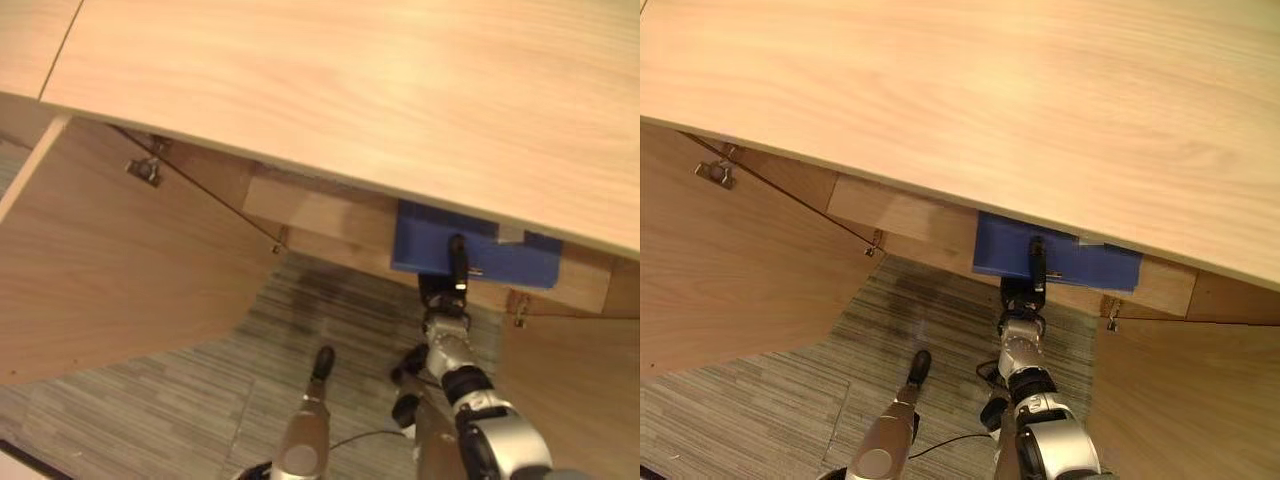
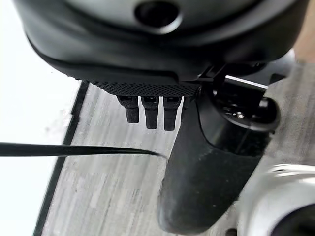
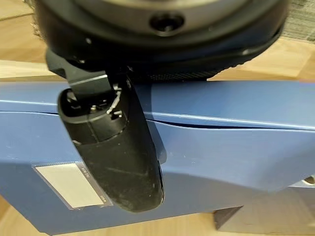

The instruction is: Put the empty folder in the office cabinet

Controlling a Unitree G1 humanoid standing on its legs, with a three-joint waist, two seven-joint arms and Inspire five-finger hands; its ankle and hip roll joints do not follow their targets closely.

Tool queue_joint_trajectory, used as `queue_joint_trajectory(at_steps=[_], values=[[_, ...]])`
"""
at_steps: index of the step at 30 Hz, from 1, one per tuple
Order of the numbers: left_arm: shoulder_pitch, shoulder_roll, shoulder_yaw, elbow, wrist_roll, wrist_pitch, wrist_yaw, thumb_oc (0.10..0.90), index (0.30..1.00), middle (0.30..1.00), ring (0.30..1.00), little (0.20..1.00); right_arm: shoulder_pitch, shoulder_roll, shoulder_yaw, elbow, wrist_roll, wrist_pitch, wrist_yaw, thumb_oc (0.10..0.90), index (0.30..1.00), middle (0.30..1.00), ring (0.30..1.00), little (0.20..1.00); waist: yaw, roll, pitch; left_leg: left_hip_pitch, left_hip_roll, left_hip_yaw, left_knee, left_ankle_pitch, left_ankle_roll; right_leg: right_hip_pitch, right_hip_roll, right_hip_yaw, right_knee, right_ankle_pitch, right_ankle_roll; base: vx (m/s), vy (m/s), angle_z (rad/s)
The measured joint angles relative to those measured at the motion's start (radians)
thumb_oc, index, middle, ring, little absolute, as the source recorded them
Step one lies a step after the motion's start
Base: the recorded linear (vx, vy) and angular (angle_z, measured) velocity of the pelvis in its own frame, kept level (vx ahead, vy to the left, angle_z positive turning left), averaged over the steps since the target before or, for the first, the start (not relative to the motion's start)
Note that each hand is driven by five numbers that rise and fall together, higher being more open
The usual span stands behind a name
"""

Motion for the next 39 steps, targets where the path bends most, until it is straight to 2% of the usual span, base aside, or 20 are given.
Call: queue_joint_trajectory(at_steps=[6,8,12,17,19,27,34,37,39], values=[[-0.02,0.042,-0.002,-0.045,-0.001,-0.007,0.003,0.8,0.9,0.9,0.9,0.9,-0.109,-0.044,0.025,-0.082,-0.004,-0.029,-0.031,0.4,0.3,0.3,0.3,0.3,0.006,-0.009,0.044,-0.027,-0.014,0.007,0.004,0.002,0.006,-0.034,-0.014,0.013,0.008,0.008,-0.01,-0.04,-0.026,-0.02],[-0.03,0.053,-0.002,-0.058,-0.001,-0.007,0.012,0.8,0.9,0.9,0.9,0.9,-0.186,-0.075,0.013,-0.082,-0.003,-0.054,-0.038,0.4,0.3,0.3,0.3,0.3,0.023,-0.009,0.048,-0.043,-0.014,0.008,0.005,0.002,0.006,-0.052,-0.011,0.016,0.007,0.011,-0.015,-0.01,-0.012,-0.02],[-0.03,0.058,-0.007,-0.089,-0.001,-0.022,0.02,0.8,0.9,0.9,0.9,0.9,-0.29,-0.116,0.006,-0.083,-0.004,-0.103,-0.043,0.4,0.3,0.3,0.3,0.3,0.028,-0.008,0.056,-0.049,-0.015,0.008,0.005,0.002,0.006,-0.058,-0.012,0.022,0.007,0.012,-0.017,-0.03,-0.022,0.01],[-0.035,0.083,-0.027,-0.157,-0.003,-0.027,0.027,0.8,0.9,0.9,0.9,0.9,-0.38,-0.149,-0.013,-0.083,-0.013,-0.151,-0.076,0.4,0.3,0.3,0.3,0.3,0.032,0.001,0.087,-0.07,-0.024,0.006,0.012,0.003,0.007,-0.074,-0.02,0.022,0.008,0.018,-0.024,-0.04,-0.009,0.02],[-0.04,0.083,-0.04,-0.162,-0.004,-0.026,0.028,0.8,0.9,0.9,0.9,0.9,-0.398,-0.164,-0.013,-0.083,-0.034,-0.169,-0.09,0.4,0.3,0.3,0.3,0.3,0.034,0.013,0.107,-0.076,-0.029,0.004,0.018,0.003,0.008,-0.076,-0.026,0.022,0.008,0.021,-0.028,-0.03,-0.018,0.04],[-0.064,0.109,-0.077,-0.222,-0.027,-0.019,0.052,0.8,0.9,0.9,0.9,0.9,-0.429,-0.196,0.006,-0.083,-0.049,-0.173,-0.15,0.4,0.3,0.3,0.3,0.3,0.045,0.009,0.139,-0.125,-0.033,0.008,0.03,0.007,0.008,-0.126,-0.027,0.029,0.01,0.031,-0.041,-0.04,-0.009,-0.01],[-0.088,0.119,-0.08,-0.236,-0.042,-0.017,0.072,0.8,0.9,0.9,0.9,0.9,-0.425,-0.161,0.028,-0.083,-0.089,-0.171,-0.171,0.4,0.3,0.3,0.3,0.3,0.021,0.0,0.145,-0.13,-0.033,0.012,0.03,0.007,0.008,-0.13,-0.023,0.034,0.001,0.039,-0.047,0.0,0.012,-0.01],[-0.088,0.12,-0.08,-0.239,-0.043,-0.019,0.087,0.8,0.9,0.9,0.9,0.9,-0.424,-0.159,0.037,-0.083,-0.091,-0.171,-0.171,0.4,0.3,0.3,0.3,0.3,0.02,-0.009,0.147,-0.142,-0.037,0.021,0.033,0.007,0.009,-0.147,-0.023,0.047,0.0,0.045,-0.047,-0.04,0.074,-0.07],[-0.089,0.12,-0.082,-0.247,-0.044,-0.019,0.09,0.8,0.9,0.9,0.9,0.9,-0.425,-0.156,0.039,-0.128,-0.095,-0.174,-0.171,0.4,0.3,0.3,0.3,0.3,0.016,-0.019,0.147,-0.204,-0.051,0.031,0.101,-0.019,0.019,-0.194,-0.036,0.086,0.023,0.046,-0.046,-0.04,0.058,-0.09]])
